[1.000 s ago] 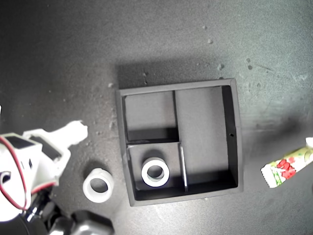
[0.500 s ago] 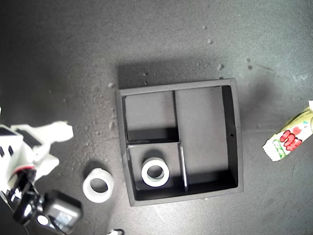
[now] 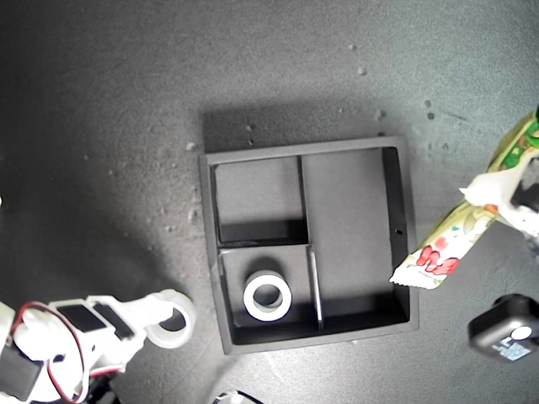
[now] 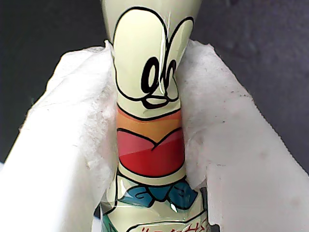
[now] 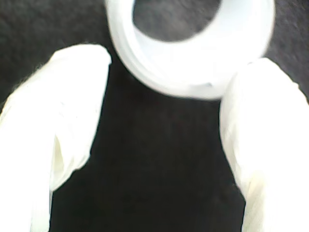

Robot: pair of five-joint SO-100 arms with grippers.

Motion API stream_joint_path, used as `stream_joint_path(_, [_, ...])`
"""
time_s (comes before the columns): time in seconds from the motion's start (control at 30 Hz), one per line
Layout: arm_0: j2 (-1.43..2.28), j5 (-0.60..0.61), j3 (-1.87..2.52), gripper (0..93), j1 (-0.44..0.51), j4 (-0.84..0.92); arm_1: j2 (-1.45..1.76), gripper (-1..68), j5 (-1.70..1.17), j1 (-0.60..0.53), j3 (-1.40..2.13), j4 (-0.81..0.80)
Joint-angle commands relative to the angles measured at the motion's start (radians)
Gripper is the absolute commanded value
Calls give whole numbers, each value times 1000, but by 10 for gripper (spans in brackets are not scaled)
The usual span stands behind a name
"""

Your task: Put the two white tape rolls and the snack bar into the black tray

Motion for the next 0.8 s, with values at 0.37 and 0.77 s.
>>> stream_joint_path(0.37, [-152,-11,-156,158,51,-74,-175,-5,-46,-26,-209,12])
stream_joint_path(0.77, [-351,-86,-173,157,21,-77,-373,-5,-54,-51,-255,-74])
